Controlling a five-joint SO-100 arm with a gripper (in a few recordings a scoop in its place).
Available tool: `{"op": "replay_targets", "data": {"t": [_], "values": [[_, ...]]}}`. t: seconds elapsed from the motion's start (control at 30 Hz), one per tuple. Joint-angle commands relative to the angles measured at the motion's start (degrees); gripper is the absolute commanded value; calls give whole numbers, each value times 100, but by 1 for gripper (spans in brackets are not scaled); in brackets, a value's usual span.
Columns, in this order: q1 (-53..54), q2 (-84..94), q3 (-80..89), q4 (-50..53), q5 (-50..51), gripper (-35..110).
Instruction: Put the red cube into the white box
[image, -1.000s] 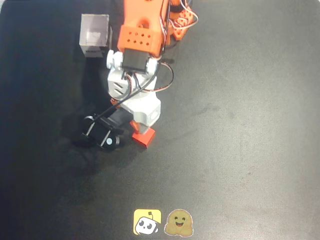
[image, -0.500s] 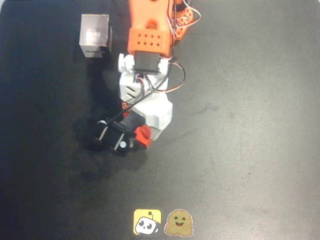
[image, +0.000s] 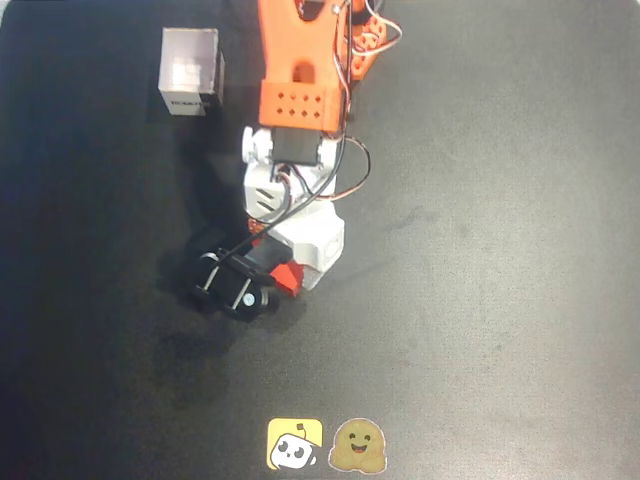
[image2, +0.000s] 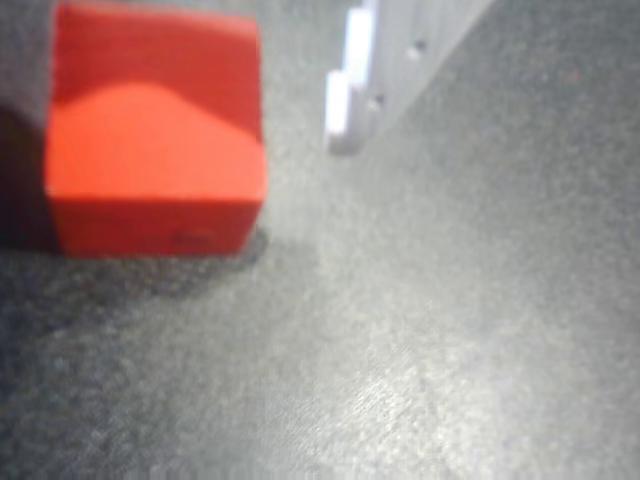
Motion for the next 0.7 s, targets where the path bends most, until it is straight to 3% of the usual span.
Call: {"op": "replay_targets", "data": {"t": [0.0,0.27,0.43,0.67], "values": [[-35,-26,53,-237,62,25],[-35,-255,220,-554,79,18],[-26,-457,220,-624,158,0],[70,-413,220,-536,404,0]]}}
